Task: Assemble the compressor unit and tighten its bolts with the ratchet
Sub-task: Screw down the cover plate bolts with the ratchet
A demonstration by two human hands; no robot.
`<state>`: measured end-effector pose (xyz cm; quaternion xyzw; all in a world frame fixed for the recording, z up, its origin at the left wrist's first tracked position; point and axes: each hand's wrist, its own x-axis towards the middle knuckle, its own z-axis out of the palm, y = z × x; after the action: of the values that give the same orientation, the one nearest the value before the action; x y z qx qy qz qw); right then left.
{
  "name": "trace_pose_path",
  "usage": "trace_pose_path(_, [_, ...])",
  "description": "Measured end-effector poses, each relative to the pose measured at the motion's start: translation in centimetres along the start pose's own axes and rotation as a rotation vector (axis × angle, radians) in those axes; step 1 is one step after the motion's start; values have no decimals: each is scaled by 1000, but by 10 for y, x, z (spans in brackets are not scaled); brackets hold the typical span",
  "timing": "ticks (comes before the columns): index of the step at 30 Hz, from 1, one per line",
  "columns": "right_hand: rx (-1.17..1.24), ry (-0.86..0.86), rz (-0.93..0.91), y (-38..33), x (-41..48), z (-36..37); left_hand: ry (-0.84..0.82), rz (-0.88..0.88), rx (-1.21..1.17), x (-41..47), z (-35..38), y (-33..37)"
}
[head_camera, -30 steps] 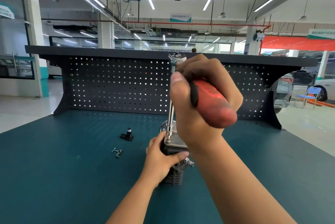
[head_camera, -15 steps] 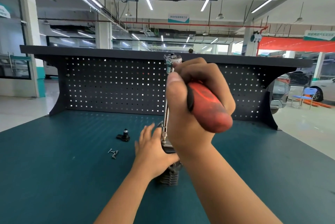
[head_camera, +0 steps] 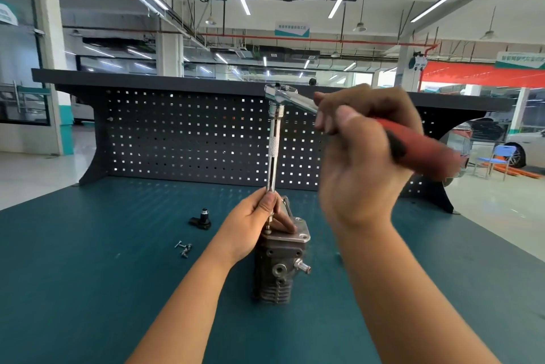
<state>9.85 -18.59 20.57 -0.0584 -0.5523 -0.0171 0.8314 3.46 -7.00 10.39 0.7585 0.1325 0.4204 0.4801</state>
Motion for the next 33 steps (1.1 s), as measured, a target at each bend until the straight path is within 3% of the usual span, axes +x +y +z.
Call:
trace_pose_path(4, [399, 37, 273, 8, 30, -34, -13, -17, 9, 2, -2, 0])
trace_pose_path(8, [717, 345, 573, 24, 51, -62, -38, -33, 25, 2, 0, -1])
trace_pose_path(12, [754, 526, 670, 37, 59, -77, -26, -37, 46, 6, 0, -3])
trace_pose_path(15, [687, 440, 601, 29, 52, -74, -3, -49, 49, 8, 2, -4])
trace_pose_path(17, [563, 311, 456, 20, 41, -67, 22, -53, 45, 8, 3, -5])
trace_pose_path(23, [-257, -2, -113, -6, 3, -15, 68, 7, 5, 2, 10, -2])
trace_pose_path(26, [-397, -173, -300, -6, -18, 10, 144, 16, 142, 5, 4, -10])
trace_pose_path(30, [-398, -196, -226, -3, -23, 24, 130, -4, 178, 4, 0, -13])
trace_pose_path(33, [-236, -78, 3, -1, -3, 3, 101, 5, 62, 1, 4, -2])
